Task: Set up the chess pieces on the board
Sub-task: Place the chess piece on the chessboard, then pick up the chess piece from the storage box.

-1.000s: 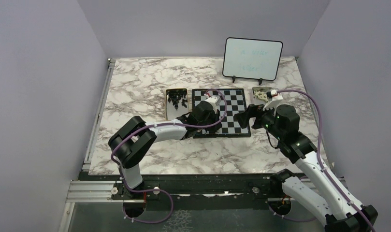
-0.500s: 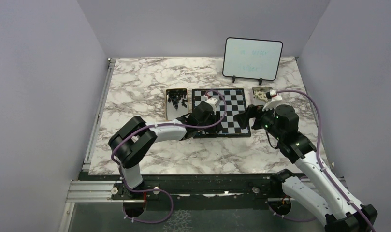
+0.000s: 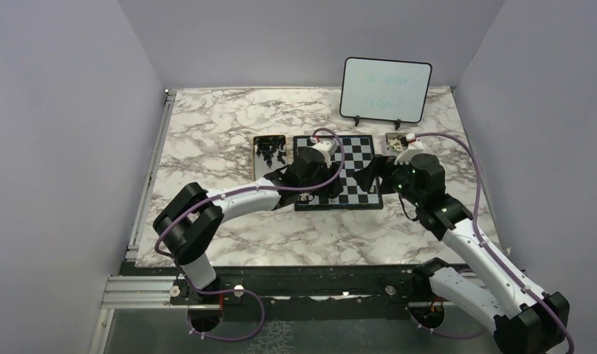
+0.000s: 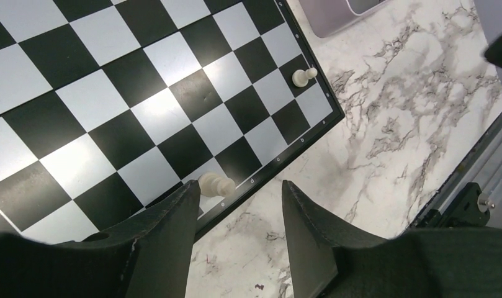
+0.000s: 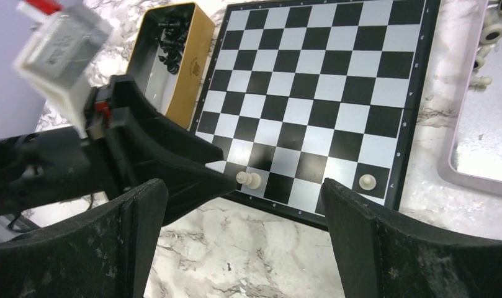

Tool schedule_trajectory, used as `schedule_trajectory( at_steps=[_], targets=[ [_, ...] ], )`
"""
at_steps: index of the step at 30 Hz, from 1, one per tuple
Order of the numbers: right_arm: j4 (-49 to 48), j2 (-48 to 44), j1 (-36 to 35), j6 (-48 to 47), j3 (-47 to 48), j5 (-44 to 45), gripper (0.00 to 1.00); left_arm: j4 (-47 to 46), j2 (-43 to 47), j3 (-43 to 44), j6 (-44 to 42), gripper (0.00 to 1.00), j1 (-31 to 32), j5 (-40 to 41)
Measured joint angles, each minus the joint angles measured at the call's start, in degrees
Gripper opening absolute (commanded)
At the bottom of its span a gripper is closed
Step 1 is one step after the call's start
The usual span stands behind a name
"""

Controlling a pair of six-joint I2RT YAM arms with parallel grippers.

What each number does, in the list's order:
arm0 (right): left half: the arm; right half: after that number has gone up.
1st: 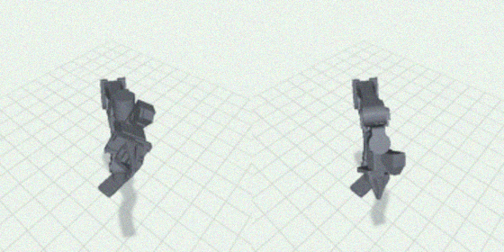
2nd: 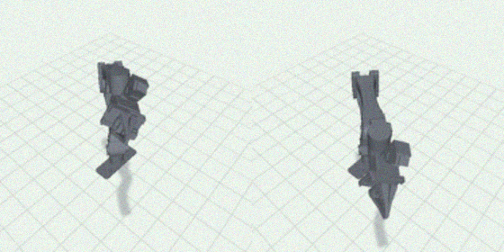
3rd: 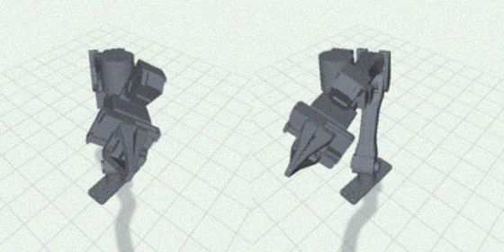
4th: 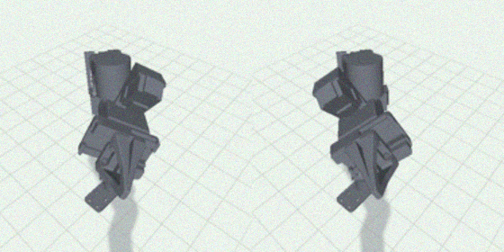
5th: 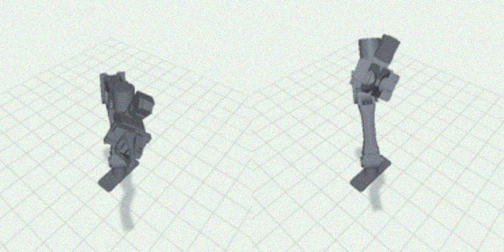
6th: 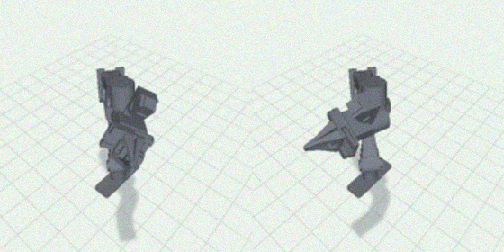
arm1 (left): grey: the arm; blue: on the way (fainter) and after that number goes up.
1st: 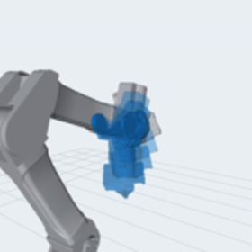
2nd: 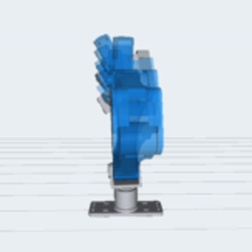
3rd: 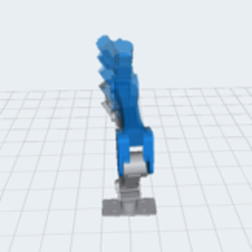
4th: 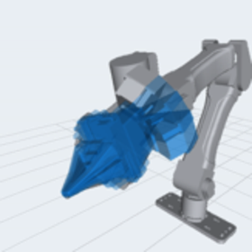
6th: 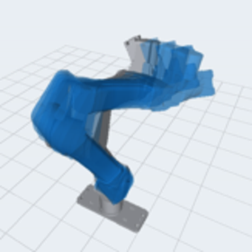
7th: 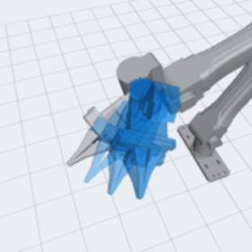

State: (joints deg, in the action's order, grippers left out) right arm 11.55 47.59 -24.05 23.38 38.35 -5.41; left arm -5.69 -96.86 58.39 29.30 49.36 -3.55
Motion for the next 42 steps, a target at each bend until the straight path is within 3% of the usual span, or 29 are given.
schedule_trajectory(
  at_steps=[7, 14, 22, 30, 33, 39, 42],
  targets=[
    [-1.6, 8.4, 0.0, 2.8, 1.6, 2.6, 1.00, 5.4, 4.9, 0.0, -0.3, 0.60, -1.6, -0.2],
    [-1.6, 16.5, 0.0, 2.7, 7.7, 9.5, 1.00, 7.7, 13.0, -1.2, 1.2, 0.71, -14.0, -4.0],
    [0.3, 25.3, 0.2, 0.3, 16.0, 20.4, 1.00, 17.9, 23.4, -1.3, -4.0, 0.99, -23.1, -7.1],
    [0.7, 36.3, 5.8, -7.0, 24.7, 28.0, 0.98, 25.5, 33.7, -5.0, -10.9, 0.99, -23.1, -7.1],
    [0.9, 40.5, 9.3, -9.0, 27.3, 28.9, 0.90, 26.5, 36.1, -7.9, -12.1, 0.95, -23.1, -7.1],
    [1.2, 45.1, 15.0, -12.1, 29.6, 28.4, 0.54, 28.6, 36.6, -10.0, -13.3, 0.93, -23.1, -7.1],
    [1.4, 45.5, 17.8, -12.7, 29.6, 26.7, 0.44, 28.6, 37.1, -10.1, -13.3, 0.93, -23.1, -7.2]
  ],
)
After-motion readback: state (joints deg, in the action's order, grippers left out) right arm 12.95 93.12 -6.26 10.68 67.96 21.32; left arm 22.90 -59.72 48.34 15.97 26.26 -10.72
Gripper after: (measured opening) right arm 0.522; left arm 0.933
